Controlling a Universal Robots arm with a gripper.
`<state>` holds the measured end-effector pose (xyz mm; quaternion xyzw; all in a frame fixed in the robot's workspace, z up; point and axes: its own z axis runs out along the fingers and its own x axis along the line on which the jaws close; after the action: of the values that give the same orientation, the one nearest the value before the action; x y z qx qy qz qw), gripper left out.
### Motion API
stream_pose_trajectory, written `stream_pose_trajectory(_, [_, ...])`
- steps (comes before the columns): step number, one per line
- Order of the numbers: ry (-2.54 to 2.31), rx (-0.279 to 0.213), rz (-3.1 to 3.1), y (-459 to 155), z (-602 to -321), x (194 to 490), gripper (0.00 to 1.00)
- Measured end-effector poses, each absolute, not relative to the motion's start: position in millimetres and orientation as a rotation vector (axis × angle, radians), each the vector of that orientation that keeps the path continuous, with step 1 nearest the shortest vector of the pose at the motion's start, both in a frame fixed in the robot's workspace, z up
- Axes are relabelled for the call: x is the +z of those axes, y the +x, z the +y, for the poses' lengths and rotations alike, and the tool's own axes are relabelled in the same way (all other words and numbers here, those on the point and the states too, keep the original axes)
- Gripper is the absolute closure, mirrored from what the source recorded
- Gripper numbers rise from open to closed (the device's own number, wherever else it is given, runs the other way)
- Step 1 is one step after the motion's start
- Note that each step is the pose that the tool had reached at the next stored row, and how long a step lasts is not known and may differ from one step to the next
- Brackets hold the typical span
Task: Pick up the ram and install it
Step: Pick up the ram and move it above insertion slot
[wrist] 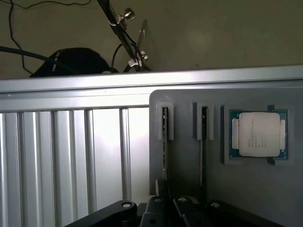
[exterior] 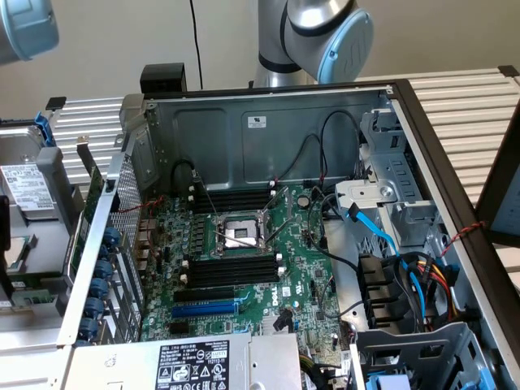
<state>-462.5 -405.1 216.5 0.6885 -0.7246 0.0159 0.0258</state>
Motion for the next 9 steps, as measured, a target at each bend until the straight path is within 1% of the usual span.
stream_pose_trajectory(9, [2.127,0.053,-2.238,-462.5,-405.1,220.4,0.88])
